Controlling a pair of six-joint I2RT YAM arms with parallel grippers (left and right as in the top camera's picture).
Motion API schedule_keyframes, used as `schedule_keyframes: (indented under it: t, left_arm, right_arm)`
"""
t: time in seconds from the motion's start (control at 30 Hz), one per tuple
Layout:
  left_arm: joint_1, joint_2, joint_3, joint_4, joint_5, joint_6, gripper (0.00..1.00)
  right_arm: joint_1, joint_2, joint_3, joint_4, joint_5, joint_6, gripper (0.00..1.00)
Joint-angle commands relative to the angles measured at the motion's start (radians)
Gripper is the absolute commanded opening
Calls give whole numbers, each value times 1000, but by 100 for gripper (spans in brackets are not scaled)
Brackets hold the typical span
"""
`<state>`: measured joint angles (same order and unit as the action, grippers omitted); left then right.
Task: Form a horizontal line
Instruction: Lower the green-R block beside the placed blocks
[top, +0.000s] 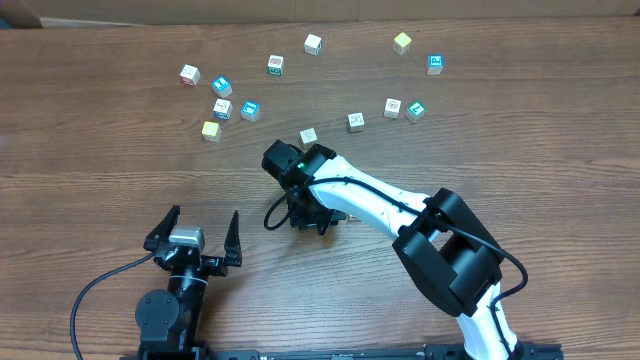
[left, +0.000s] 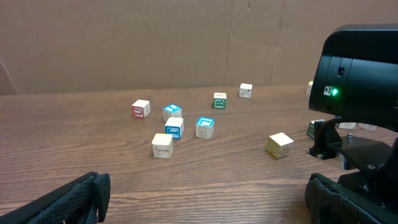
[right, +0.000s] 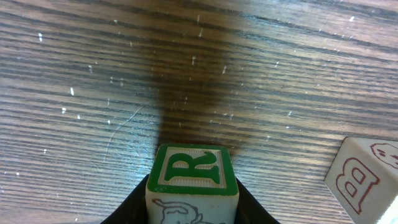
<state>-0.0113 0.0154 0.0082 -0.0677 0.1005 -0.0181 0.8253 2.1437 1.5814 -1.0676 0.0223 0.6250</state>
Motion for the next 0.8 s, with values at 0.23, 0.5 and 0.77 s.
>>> schedule_keyframes:
  t: [0.23,0.5,0.77]
  left_arm:
    - [7,-10,-3,-2,-4,23,100]
    - [7,-10,-3,-2,-4,23,100]
    - [7,-10,-3,-2,-4,23,99]
  right_arm:
    - [-2,-23,-10,2,2,3,29]
    - [-3,-23,-10,6,3,-1,30]
    - [-23,-23,-10,8,-2,0,38]
